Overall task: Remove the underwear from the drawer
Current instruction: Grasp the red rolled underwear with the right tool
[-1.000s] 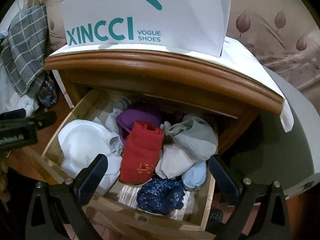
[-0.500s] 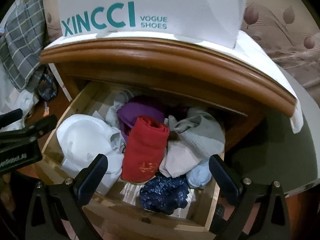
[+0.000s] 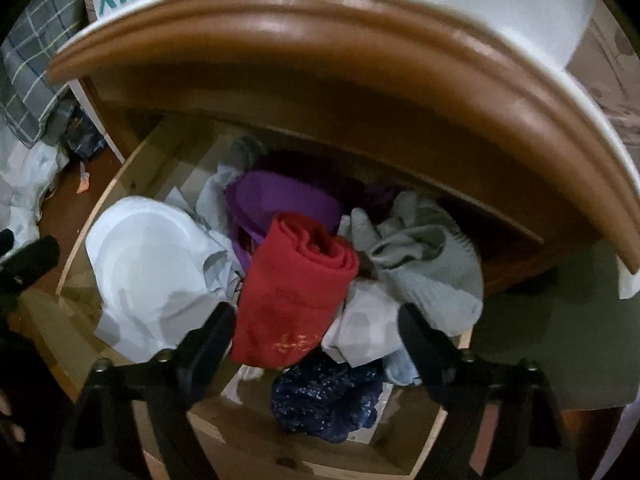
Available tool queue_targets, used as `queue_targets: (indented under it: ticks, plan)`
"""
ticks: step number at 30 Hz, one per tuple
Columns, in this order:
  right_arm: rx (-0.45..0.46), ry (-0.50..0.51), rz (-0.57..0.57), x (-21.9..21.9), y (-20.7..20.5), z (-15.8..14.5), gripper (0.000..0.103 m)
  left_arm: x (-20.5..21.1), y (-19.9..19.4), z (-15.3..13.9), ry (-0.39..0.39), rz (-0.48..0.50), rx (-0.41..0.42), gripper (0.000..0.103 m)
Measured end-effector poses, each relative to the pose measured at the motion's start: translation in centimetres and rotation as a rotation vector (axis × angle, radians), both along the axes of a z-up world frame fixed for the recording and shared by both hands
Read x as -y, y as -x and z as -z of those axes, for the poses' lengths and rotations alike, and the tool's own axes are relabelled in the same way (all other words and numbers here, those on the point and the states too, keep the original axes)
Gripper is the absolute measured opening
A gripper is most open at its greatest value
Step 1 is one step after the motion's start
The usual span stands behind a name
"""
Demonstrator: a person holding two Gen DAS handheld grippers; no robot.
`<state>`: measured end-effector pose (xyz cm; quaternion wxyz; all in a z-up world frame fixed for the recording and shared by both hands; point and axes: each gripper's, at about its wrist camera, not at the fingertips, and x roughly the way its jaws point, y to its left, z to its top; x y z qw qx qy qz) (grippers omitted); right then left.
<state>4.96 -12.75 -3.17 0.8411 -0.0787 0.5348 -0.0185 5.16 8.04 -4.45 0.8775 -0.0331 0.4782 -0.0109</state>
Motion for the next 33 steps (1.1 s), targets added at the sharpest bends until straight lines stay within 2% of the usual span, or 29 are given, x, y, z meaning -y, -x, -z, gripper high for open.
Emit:
queue_targets:
  ticks: [2,9,13,18,20,24,26,31,33]
  plan:
    - [-0.015,0.012,-0.008,-0.2,-0.5,0.5,0.083,-0.2,-0.1,-0.1,0.021,0.002,-0.015,0.102]
    - [-0.08,0.022,-0.038,-1.4,-2.5,2.4,0.083,-1.3,-0.3,-0.4,-0.001,-0.037,-0.004,0.102]
    - [-0.112,0.052,-0.054,-2.0,-3.6,3.8,0.083,-1.4,-0.6,0.3,0.024,-0.01,-0.051,0.102]
    - [-0.139,0.092,-0.11,-3.3,-4.0,4.9,0.081,-1.0,-0.7,0.5,0.039,0.007,-0.061,0.101]
    - [-0.155,0.111,-0.124,-3.7,-4.2,5.4,0.07,-1.0,-0.6,0.6,0.055,0.012,-0.054,0.1]
    - [-0.175,0.086,-0.116,-3.5,-4.6,6.1,0.062,-1.1,-0.7,0.6,0.037,-0.001,-0.052,0.098]
    - [-0.179,0.065,-0.114,-3.4,-4.7,6.4,0.052,-1.2,-0.7,0.7,0.027,-0.01,-0.052,0.097]
    - [-0.157,0.008,-0.09,-2.1,-4.5,6.4,0.038,-1.3,-0.9,0.8,0.001,-0.014,-0.05,0.096]
    - [-0.142,-0.016,-0.076,-1.6,-4.2,6.4,0.035,-1.3,-0.9,0.9,-0.001,-0.017,-0.051,0.096]
